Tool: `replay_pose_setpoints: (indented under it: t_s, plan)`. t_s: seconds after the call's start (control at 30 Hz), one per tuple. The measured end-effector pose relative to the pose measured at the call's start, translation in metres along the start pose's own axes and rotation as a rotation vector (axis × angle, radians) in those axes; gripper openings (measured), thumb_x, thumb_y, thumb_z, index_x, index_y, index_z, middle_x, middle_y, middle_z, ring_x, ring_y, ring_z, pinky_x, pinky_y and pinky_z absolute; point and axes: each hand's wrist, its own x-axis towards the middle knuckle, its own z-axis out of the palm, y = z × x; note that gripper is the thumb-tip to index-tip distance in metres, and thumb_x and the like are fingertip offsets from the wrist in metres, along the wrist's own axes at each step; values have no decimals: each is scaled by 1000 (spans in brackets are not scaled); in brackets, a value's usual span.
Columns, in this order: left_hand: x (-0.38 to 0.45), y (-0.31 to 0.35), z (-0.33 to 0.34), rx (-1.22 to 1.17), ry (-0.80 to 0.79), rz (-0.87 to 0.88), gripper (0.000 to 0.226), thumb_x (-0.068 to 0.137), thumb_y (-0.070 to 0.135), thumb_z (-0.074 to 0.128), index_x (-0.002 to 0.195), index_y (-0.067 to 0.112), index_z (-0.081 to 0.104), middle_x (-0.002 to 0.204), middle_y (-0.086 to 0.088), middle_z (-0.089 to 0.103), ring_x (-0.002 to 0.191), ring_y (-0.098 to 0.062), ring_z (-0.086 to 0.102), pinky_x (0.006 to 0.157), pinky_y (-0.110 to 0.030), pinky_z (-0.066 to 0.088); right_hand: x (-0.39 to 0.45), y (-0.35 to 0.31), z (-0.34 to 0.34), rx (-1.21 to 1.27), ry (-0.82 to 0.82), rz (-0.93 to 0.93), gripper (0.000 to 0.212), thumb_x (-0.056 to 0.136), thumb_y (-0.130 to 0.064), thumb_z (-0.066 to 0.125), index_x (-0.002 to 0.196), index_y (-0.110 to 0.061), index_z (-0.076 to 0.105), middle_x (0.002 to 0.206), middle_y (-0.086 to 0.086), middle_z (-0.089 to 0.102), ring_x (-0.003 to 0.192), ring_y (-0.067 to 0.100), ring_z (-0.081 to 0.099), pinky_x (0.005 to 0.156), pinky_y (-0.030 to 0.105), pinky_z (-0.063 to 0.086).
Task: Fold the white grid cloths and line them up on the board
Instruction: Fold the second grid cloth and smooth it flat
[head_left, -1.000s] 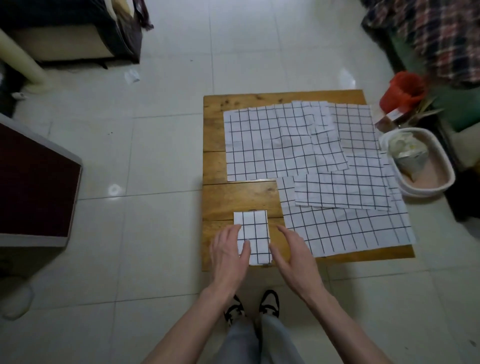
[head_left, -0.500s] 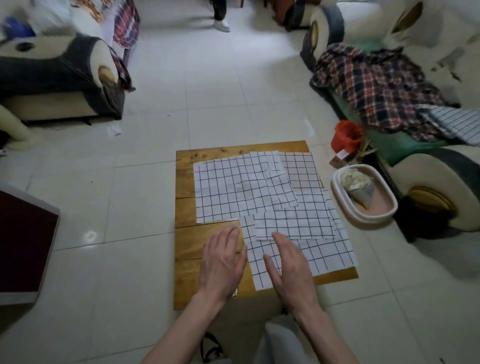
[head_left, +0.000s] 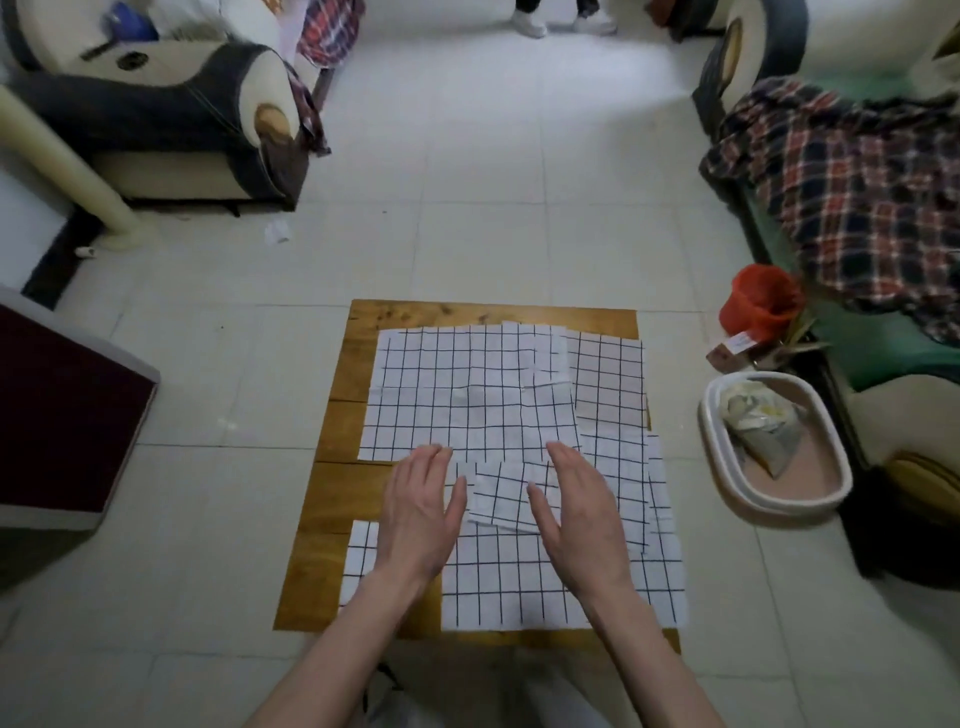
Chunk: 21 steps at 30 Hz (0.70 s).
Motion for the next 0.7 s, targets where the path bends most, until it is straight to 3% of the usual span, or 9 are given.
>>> replay_pose_setpoints:
  t_s: [0.23,0.47,0.7]
  plan:
    - [47,6,31,-19,32,-62,53,106,44,38,144,12,55,143,-5,57,138,-20,47,118,-44,40,68,48,19,9,-29,-101,57,107,-45,42,154,-12,46,153,7,54,144,25,48,119,47,42]
    - [112,-22,78,19,61,-1,48,105,38,43,142,10,57,138,-7,61,133,-24,52,117,-42,40,129,78,71,-10,20,-146,52,104,-30,61,151,-10,50,150,8,57,141,25,49,118,45,40]
    - [157,-64,150,27,30,31,46,106,34,41,141,9,57,137,-7,61,132,-24,53,117,-43,41,181,119,145,-51,-12,-211,48,107,-31,55,150,-9,52,149,7,58,139,25,52,117,45,41]
